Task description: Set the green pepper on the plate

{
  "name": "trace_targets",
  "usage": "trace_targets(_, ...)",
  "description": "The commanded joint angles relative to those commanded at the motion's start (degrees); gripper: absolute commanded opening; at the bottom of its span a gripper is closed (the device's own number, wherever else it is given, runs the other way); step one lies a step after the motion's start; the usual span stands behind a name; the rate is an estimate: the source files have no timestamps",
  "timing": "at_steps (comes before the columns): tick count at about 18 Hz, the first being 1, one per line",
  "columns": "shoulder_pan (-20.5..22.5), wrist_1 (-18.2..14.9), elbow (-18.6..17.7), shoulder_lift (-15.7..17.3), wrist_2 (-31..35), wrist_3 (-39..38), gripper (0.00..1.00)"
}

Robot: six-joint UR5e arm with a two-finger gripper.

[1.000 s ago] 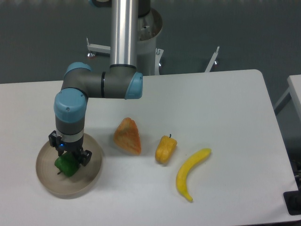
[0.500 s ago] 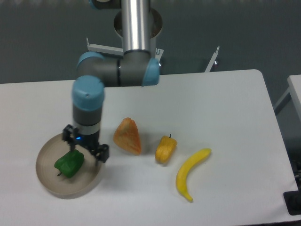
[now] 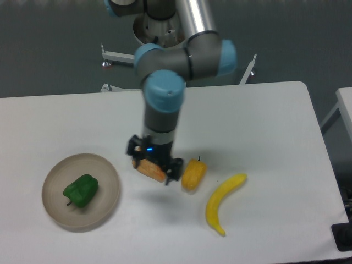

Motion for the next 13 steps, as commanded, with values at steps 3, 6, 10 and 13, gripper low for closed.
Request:
trace_targets(3,1.67,0.09,0.53,-0.18,3.26,4.4,0.99)
trace_targets(6,3.26,0.09,0.53,-0.26,4.14,8.01,0.99)
trace_targets(10,4.23,0.18,0.44,-0.26,4.76,10.3,0.99)
trace_targets(13,4.31,0.18,0.44,-0.26,4.76,10.22,0.99)
